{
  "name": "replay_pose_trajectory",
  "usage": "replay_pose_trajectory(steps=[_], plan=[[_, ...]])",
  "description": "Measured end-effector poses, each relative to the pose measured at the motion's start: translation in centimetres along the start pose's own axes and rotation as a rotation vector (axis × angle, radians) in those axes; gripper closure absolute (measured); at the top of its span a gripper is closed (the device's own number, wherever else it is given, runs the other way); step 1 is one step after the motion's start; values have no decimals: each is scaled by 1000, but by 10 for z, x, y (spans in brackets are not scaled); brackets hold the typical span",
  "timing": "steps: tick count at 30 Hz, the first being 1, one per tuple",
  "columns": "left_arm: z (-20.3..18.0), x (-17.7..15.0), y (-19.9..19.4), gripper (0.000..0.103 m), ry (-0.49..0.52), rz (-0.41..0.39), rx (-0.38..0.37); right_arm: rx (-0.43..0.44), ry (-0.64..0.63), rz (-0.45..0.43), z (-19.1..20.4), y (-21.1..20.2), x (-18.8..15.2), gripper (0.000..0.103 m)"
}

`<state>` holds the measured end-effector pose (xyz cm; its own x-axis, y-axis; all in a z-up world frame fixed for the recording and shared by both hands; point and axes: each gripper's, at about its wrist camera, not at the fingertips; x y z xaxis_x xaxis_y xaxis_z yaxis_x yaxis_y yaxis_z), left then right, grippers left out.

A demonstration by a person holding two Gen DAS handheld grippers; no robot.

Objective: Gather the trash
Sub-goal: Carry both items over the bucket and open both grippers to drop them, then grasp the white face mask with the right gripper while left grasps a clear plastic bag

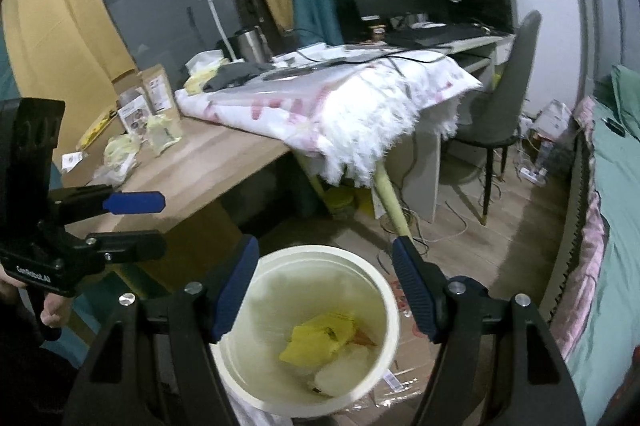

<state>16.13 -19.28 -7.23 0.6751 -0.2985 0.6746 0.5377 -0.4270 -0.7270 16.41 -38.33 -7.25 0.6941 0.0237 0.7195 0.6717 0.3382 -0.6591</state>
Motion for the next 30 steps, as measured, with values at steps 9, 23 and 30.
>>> replay_pose_trajectory(steps=[9, 23, 30], plan=[[32, -16, -38, 30, -33, -58, 62, 57, -84, 2, 53, 15, 19, 36], [105, -48, -101, 30, -144, -128, 189, 151, -200, 15, 143, 47, 47, 35], [144, -63, -125, 30, -203, -153, 246, 191, -259, 42, 186, 68, 59, 35]])
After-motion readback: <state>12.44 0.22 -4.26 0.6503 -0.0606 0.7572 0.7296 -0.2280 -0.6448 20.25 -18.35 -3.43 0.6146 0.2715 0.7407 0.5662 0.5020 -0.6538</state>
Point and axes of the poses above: each gripper's, at about its wrist camera, not at the fingertips, and y roughly the way its jaws point, z to its left, x to its top, and after that the axes turned 1 degree about z, right-handed
